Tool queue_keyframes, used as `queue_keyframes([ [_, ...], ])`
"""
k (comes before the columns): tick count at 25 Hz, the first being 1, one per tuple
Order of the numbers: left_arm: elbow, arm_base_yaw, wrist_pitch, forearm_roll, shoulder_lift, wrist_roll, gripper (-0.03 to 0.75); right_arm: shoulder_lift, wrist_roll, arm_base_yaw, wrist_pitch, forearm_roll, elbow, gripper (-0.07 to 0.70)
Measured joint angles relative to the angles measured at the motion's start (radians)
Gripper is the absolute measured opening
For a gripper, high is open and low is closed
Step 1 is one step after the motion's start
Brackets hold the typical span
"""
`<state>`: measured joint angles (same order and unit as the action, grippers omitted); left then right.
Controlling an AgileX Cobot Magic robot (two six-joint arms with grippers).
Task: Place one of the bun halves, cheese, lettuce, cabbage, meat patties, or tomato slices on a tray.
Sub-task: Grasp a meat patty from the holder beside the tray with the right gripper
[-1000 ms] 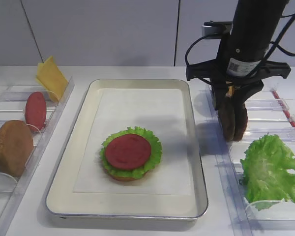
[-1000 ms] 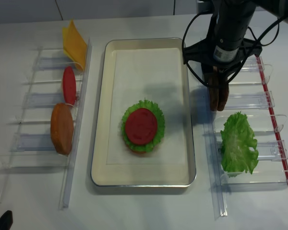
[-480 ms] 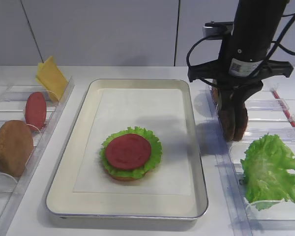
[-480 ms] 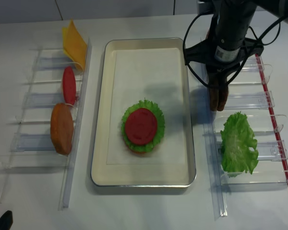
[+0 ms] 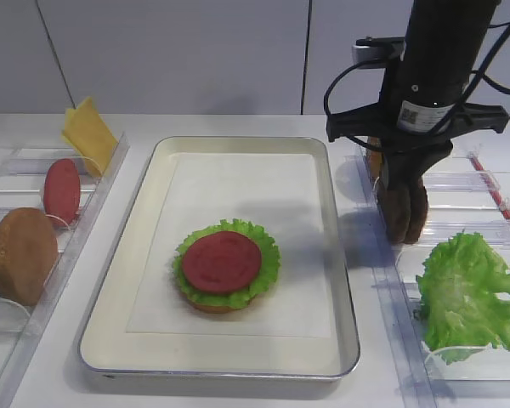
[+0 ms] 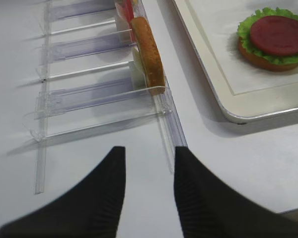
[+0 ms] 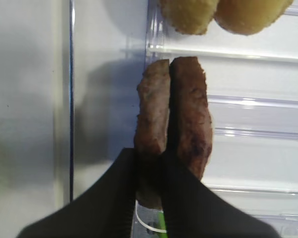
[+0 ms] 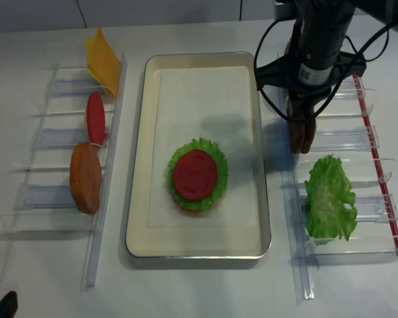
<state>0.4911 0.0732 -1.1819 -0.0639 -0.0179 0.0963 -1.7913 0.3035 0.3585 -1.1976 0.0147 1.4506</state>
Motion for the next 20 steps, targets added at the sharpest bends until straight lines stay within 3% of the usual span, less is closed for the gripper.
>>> queue_keyframes([
  [20, 0.0, 0.0, 0.0, 0.0, 0.0, 0.0, 0.223, 0.0, -0.006, 0.0, -0.042, -0.02, 0.062, 0.143],
])
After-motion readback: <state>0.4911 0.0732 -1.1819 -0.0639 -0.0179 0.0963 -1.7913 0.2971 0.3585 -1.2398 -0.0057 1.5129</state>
